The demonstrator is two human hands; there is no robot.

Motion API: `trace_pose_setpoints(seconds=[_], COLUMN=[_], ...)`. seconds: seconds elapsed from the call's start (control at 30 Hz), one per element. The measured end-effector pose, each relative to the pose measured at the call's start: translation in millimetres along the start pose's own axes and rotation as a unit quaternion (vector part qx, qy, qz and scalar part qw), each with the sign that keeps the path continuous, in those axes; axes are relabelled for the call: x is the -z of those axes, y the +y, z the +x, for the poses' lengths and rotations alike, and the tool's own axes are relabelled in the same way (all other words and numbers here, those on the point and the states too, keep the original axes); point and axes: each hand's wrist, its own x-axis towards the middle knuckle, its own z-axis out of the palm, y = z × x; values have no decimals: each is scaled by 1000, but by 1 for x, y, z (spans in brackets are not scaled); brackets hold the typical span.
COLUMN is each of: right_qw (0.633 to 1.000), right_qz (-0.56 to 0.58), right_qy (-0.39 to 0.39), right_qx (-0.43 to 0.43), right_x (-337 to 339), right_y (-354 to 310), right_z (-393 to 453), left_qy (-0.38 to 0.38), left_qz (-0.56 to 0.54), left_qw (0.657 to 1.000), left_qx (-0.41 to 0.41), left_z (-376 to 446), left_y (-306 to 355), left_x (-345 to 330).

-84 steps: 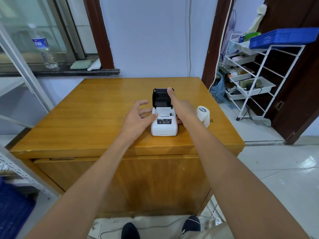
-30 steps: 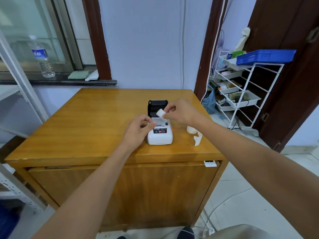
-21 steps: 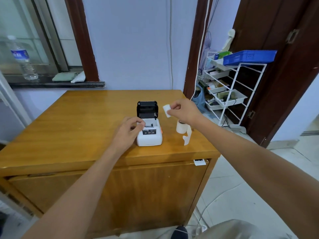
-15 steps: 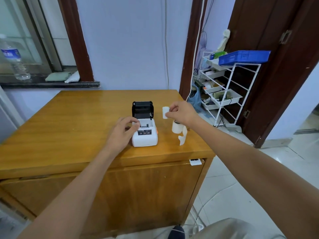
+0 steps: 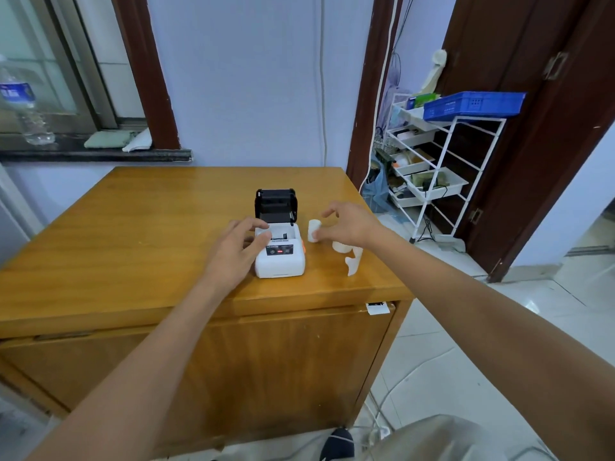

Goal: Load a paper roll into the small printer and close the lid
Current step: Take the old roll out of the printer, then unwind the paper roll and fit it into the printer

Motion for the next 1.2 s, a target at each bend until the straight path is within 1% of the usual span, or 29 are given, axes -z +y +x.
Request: trace_pose_setpoints(seconds=[0.1,0.2,0.3,0.4,0.53,0.6,0.63,0.67,0.77,0.83,0.93,1.0,1.07,1.13,1.2], right_qw=[997,987,990,993,993,987,982,976,956,944,926,924,929,933,931], right_qz=[-71,-147,-135,-105,-38,-17,-12,-12,-31,-53,-92,-68,-25,5,24], right_qy=[-26,-36,6,53,102,127,141,154,195,219,258,265,253,246,257], right_qx=[-28,-45,-29,-7,55,100,126,153,216,242,259,267,269,261,259], right_x=[5,6,4,3,5,2,-1,-6,-27,-42,-61,-67,-68,-69,-70], right_y=[10,21,25,21,1,-16,-27,-36,-60,-69,-77,-78,-78,-76,-70], right_z=[-3,-10,-16,-25,-44,-56,-62,-67,-73,-70,-63,-59,-57,-56,-53], left_qy=[8,9,10,4,3,39,66,92,132,122,91,97,119,127,116], left_qz=[47,58,65,39,15,88,129,149,134,145,161,139,89,38,-48], left_qw=[999,998,998,999,1000,995,989,984,977,973,972,974,980,986,991], left_qx=[-11,-18,-14,-2,8,5,-7,-24,-98,-131,-142,-148,-134,-98,-50], left_z=[2,1,1,0,0,-1,-3,-6,-17,-21,-25,-26,-26,-25,-24], left_y=[-4,-4,-2,-3,-2,2,5,9,21,27,30,30,31,30,28], left_x=[0,1,1,1,2,3,3,4,9,10,9,10,11,11,13])
